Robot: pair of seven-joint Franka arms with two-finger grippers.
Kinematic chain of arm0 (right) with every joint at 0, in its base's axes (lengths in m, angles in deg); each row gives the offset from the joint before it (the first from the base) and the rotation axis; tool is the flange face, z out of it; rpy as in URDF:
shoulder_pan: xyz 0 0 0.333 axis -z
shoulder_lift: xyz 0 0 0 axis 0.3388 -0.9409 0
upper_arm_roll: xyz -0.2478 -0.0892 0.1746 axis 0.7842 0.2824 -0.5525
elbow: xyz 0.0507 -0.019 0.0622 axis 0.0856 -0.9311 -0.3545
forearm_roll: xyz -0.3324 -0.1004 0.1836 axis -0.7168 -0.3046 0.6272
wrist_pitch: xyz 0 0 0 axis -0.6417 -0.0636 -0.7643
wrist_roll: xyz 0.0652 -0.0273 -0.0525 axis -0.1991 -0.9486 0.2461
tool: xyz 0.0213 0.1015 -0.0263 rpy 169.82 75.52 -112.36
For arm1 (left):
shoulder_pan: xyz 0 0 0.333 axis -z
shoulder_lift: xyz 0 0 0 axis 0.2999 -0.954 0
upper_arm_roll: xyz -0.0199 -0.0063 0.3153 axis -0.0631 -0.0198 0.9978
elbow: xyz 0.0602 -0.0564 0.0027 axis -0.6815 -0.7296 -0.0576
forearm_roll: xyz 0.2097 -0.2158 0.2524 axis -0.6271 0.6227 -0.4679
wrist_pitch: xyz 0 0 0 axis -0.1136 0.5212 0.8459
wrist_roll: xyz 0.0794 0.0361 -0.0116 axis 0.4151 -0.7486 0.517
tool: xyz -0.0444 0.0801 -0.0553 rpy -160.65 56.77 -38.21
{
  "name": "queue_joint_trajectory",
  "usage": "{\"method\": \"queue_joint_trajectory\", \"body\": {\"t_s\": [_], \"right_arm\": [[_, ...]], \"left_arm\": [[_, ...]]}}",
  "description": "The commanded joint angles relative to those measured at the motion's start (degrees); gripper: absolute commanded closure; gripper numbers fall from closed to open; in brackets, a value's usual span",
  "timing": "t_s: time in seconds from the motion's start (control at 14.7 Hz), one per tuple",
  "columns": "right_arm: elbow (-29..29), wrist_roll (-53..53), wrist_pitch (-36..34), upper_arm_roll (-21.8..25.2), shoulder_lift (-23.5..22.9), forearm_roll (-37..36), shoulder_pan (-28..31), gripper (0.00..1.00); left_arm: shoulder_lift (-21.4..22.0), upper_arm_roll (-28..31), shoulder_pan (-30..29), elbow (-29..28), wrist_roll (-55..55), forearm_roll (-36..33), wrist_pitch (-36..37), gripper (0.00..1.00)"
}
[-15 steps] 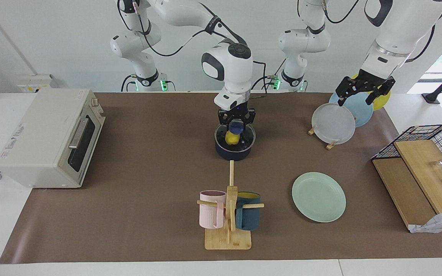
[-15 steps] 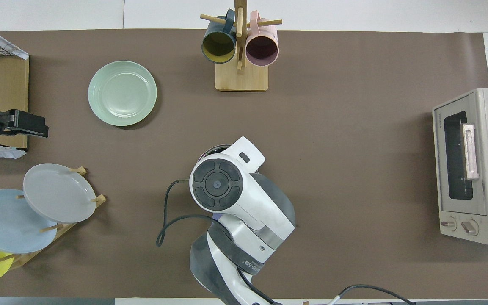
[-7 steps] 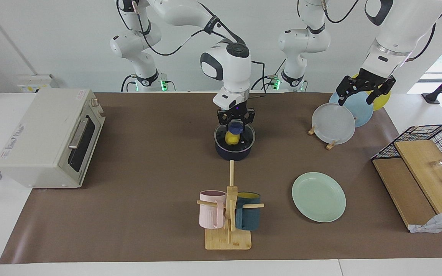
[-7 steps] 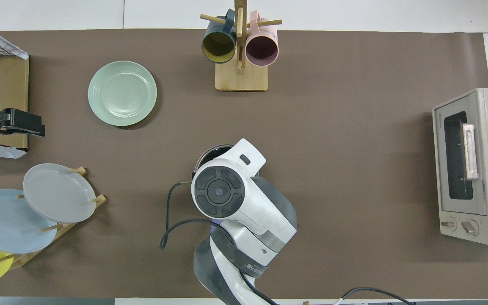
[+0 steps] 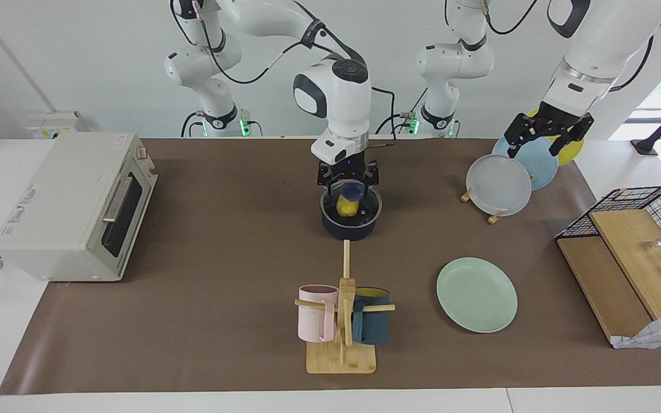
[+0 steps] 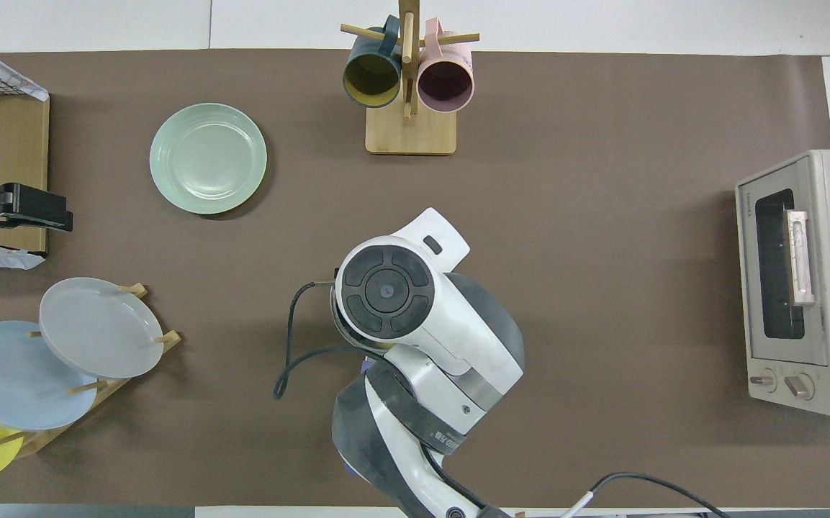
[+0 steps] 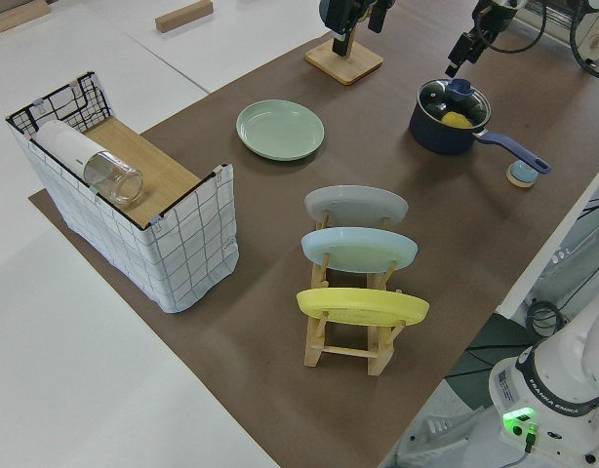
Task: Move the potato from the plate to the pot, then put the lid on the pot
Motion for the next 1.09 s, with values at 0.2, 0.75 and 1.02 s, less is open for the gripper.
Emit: {"method": "queue_joint_trajectory", "body": {"t_s": [0.2,0.75,1.02], "right_arm": [[10.74,13.85,-19.28,-0.6,2.58,-0.03,10.15,0.0],[9.61,39.36,-35.57,0.71,14.36,0.85,28.45,0.0],[7.33,42.35,-36.54,3.88,16.92,0.84,31.16,0.0]], "left_arm": [[1.91,-0.33,-0.6,-0.31,0.39,-0.08,1.47,0.0],[4.63,-0.86,-0.51,-1.19,0.83,-0.08,0.59,0.0],[3.32,-0.77,-0.6,-2.07,0.57,0.45,1.03,0.0]]}}
